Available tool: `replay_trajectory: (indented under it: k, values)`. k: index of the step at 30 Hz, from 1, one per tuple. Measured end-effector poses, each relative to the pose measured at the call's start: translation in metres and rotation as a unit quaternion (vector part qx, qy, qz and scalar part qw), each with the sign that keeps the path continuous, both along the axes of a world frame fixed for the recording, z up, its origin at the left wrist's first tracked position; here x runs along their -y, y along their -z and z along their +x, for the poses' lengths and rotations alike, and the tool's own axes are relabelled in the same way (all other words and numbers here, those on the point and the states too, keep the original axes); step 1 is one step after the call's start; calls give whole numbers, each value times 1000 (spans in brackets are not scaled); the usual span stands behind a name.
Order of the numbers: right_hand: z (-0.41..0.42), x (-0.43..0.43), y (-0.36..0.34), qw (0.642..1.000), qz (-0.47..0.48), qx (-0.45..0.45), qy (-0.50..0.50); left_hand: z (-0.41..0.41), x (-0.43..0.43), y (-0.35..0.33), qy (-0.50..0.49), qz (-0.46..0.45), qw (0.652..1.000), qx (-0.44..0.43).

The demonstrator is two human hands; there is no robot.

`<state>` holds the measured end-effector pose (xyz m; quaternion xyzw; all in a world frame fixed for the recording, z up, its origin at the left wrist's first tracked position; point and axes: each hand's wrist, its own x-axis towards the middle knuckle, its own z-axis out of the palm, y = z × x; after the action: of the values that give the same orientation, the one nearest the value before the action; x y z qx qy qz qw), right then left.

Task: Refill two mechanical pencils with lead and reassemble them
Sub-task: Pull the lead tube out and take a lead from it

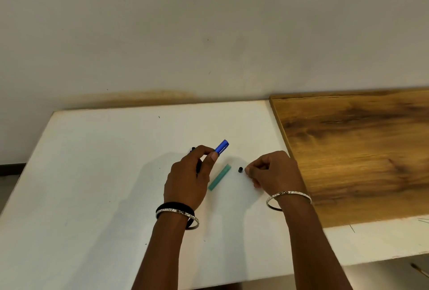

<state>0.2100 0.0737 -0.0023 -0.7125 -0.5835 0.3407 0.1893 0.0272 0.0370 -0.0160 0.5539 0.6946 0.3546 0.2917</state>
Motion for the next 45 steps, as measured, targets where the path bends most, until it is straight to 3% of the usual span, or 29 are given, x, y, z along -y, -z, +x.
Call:
replay_trajectory:
  k: [6, 13, 19, 27, 32, 38, 45]
  values:
    - [-2, 1, 0, 1000, -15, -5, 8, 2, 2, 3, -23, -36, 999, -27]
    - [3, -2, -1, 973, 31, -173, 148, 8, 5, 6, -9, -132, 980, -148]
    - [6, -5, -2, 956, 48, -218, 192, 16, 4, 9, -32, -133, 972, -189]
    - [-2, -3, -1, 970, 21, -221, 104, 16, 1, 8, -57, -140, 980, -128]
    - [-14, 0, -2, 977, 6, -210, 27, 15, -1, -1, -54, -43, 994, -79]
    - [-10, -1, -6, 940, -16, -339, 40, 19, -1, -6, -26, 18, 997, -70]
    - [-9, 1, -12, 855, -54, -505, 106, 17, -5, -7, -72, 43, 995, 45]
